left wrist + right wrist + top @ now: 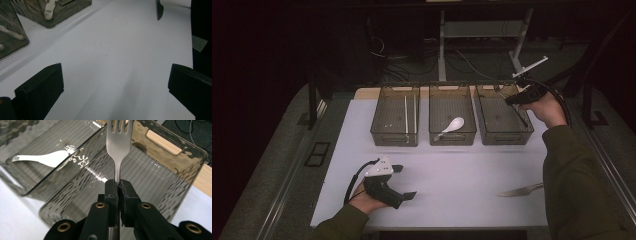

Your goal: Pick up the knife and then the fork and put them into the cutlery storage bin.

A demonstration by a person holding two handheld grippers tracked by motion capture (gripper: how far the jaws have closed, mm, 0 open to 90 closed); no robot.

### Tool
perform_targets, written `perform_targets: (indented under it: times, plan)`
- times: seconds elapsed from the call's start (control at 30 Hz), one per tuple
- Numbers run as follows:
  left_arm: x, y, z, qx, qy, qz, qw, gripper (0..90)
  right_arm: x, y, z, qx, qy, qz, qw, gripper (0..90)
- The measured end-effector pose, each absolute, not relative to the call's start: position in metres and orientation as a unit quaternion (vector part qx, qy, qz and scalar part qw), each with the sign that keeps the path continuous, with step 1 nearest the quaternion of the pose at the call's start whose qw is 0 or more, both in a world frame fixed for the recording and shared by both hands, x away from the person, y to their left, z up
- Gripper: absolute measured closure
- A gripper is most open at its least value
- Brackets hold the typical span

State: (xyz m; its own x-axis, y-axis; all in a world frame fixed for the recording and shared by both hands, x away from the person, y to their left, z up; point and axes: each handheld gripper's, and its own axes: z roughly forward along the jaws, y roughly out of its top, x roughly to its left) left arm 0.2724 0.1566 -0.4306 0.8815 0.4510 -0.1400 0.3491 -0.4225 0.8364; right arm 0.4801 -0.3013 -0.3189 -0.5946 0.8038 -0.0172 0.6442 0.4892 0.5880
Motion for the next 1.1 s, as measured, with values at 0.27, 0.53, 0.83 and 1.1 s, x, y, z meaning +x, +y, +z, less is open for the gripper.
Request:
perform_targets:
  times: [0.27, 0.53, 0.83, 1.1]
  plan:
    - [0.273, 0.156, -0.431, 0.843, 0.235, 0.053, 0.482, 0.0, 0.487, -0.301, -0.341, 0.439, 0.848, 0.265, 0.133, 85.0]
    - [0.272, 0.156, -0.431, 0.843, 0.236, 0.052, 0.481, 0.0, 0.486, -0.307, -0.362, 0.453, 0.844, 0.259, 0.120, 84.9]
    - [0.272, 0.156, -0.430, 0.843, 0.234, 0.052, 0.481, 0.0, 0.487, -0.305, -0.374, 0.459, 0.845, 0.252, 0.109, 84.2]
    - [0.272, 0.155, -0.430, 0.844, 0.233, 0.053, 0.480, 0.0, 0.483, -0.309, -0.372, 0.459, 0.838, 0.274, 0.106, 78.3]
